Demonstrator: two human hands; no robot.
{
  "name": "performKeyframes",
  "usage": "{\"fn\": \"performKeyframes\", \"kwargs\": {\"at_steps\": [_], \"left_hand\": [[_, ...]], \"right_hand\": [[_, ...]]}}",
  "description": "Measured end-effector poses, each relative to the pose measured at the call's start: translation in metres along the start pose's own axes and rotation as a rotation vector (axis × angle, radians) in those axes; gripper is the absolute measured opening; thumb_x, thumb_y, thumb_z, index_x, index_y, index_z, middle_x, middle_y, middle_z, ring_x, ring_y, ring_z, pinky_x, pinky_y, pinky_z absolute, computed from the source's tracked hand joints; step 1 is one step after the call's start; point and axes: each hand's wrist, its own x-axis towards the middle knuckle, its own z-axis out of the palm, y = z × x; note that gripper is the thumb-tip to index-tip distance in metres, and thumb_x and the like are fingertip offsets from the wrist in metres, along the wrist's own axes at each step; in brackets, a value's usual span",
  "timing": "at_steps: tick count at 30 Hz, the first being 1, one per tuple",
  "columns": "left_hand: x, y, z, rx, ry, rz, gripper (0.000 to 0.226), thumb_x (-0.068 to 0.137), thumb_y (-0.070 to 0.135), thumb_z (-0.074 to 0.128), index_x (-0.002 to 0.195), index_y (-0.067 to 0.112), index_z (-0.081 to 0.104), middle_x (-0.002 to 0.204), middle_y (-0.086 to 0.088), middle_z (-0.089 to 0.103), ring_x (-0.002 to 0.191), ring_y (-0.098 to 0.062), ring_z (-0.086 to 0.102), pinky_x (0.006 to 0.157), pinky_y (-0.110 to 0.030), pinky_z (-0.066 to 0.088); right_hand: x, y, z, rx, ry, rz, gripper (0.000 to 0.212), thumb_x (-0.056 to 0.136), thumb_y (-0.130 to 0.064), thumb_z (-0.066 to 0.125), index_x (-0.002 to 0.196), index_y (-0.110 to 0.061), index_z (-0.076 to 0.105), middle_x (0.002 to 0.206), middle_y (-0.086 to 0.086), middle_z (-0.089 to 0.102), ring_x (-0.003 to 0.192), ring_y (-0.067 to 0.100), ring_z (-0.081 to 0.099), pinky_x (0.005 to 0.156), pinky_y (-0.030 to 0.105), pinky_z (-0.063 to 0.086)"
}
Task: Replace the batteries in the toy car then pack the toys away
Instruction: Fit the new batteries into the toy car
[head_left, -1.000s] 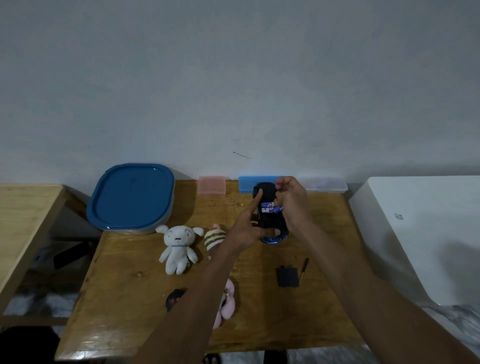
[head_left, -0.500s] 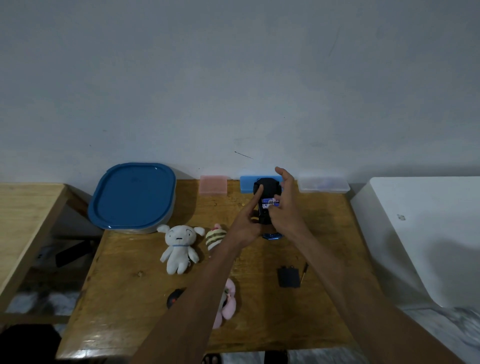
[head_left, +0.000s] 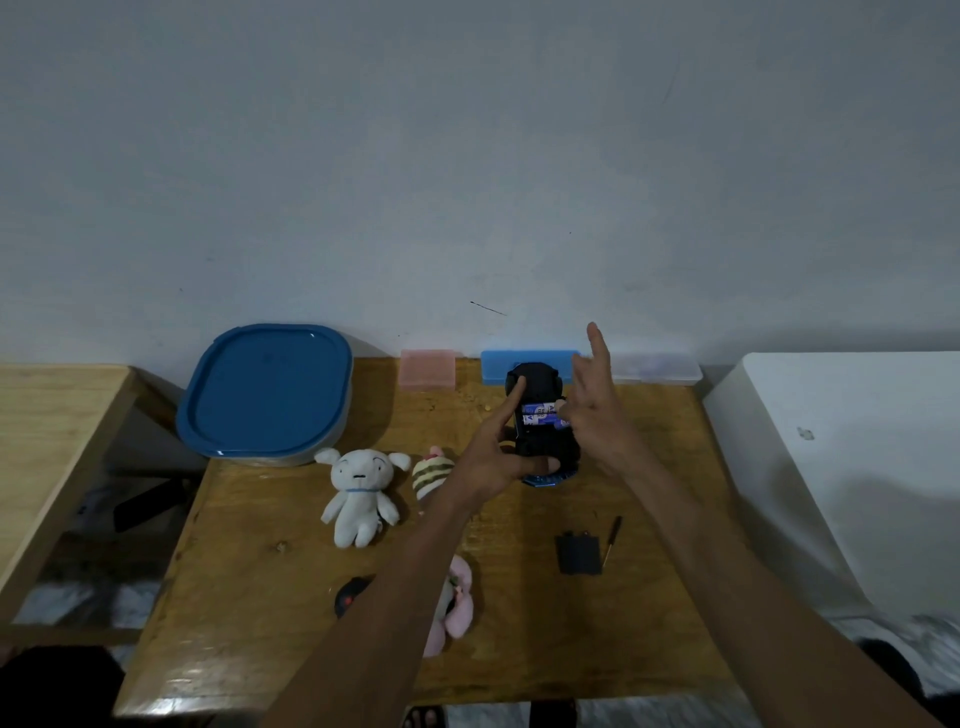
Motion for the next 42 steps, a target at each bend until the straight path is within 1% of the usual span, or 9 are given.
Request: {"fn": "performKeyframes", "kwargs": {"at_steps": [7,15,21,23,27,30,32,36,42], "left_hand": [[0.001,0.002,-0.001,-0.019,0.009,-0.031,0.114,0.071,0.004,0.090,0.151,0.057,0.028,0.127,0.004,0.059,0.117,-0.019,0.061,0.094,-0.047,0.059],[-0.003,0.002,0.001,0.007,-0.003,0.013,0.114,0.071,0.003,0.089,0.153,0.053,0.028,0.134,0.007,0.057,0.120,-0.016,0.058,0.094,-0.043,0.059],[-0.004,-0.002,0.005,-0.022,-0.015,0.036,0.113,0.073,0.000,0.087,0.155,0.050,0.027,0.136,0.008,0.056,0.118,-0.012,0.060,0.095,-0.042,0.059],[-0.004,-0.003,0.006,-0.032,-0.024,0.035,0.112,0.073,0.000,0.087,0.154,0.050,0.028,0.135,0.011,0.056,0.112,-0.004,0.062,0.093,-0.041,0.060],[-0.004,-0.008,0.006,-0.021,-0.029,0.043,0.113,0.073,0.001,0.088,0.155,0.049,0.027,0.133,0.019,0.056,0.108,0.004,0.064,0.092,-0.041,0.060],[-0.006,-0.009,0.004,-0.020,-0.005,0.025,0.114,0.073,0.005,0.089,0.151,0.059,0.026,0.129,0.013,0.058,0.113,-0.006,0.062,0.094,-0.043,0.059],[-0.006,-0.009,0.000,-0.021,0.027,0.022,0.113,0.073,0.006,0.089,0.143,0.070,0.028,0.129,0.007,0.058,0.114,-0.012,0.062,0.090,-0.037,0.061],[-0.006,-0.008,-0.005,-0.020,0.064,0.040,0.110,0.073,0.007,0.089,0.132,0.078,0.031,0.131,0.008,0.057,0.113,-0.008,0.061,0.075,-0.021,0.059],[-0.006,-0.001,-0.004,0.005,0.085,0.063,0.111,0.072,0.006,0.089,0.133,0.078,0.030,0.135,-0.005,0.058,0.114,-0.020,0.063,0.073,-0.023,0.059]], "right_hand": [[-0.001,0.001,-0.004,0.186,0.037,0.042,0.114,0.093,0.024,0.045,0.150,-0.057,-0.013,0.168,0.008,-0.010,0.155,0.023,-0.001,0.071,0.020,0.057],[0.001,0.009,-0.002,-0.112,-0.002,-0.014,0.119,0.095,0.016,0.050,0.140,-0.061,-0.030,0.166,-0.002,-0.022,0.154,0.021,-0.001,0.068,0.023,0.056],[-0.002,0.023,-0.004,-0.312,-0.045,-0.062,0.102,0.102,0.003,0.045,0.147,-0.052,-0.029,0.168,0.000,-0.005,0.107,-0.022,0.046,0.065,0.007,0.052],[-0.002,0.032,-0.002,-0.352,-0.070,-0.080,0.093,0.104,-0.002,0.042,0.151,-0.045,-0.026,0.164,0.004,0.010,0.091,-0.040,0.040,0.065,-0.003,0.044],[-0.008,0.038,0.002,-0.393,-0.047,-0.115,0.083,0.105,-0.014,0.045,0.155,-0.042,-0.015,0.164,-0.001,0.009,0.101,-0.038,0.032,0.069,-0.007,0.040],[-0.011,0.040,-0.001,-0.408,0.105,-0.114,0.069,0.102,-0.033,0.054,0.159,-0.030,0.015,0.161,0.001,0.028,0.131,0.000,0.042,0.094,0.017,0.050],[-0.013,0.040,-0.006,-0.451,0.246,-0.093,0.047,0.098,-0.037,0.062,0.141,-0.024,0.048,0.135,-0.001,0.057,0.115,0.013,0.060,0.086,0.031,0.057],[-0.022,0.040,-0.012,-0.471,0.347,-0.068,0.014,0.089,-0.022,0.073,0.093,-0.028,0.062,0.085,-0.014,0.063,0.079,0.000,0.061,0.055,0.007,0.046],[-0.025,0.040,-0.005,-0.371,0.364,-0.016,0.005,0.091,-0.015,0.070,0.093,-0.019,0.071,0.082,-0.012,0.066,0.075,-0.001,0.062,0.054,0.001,0.044]]}}
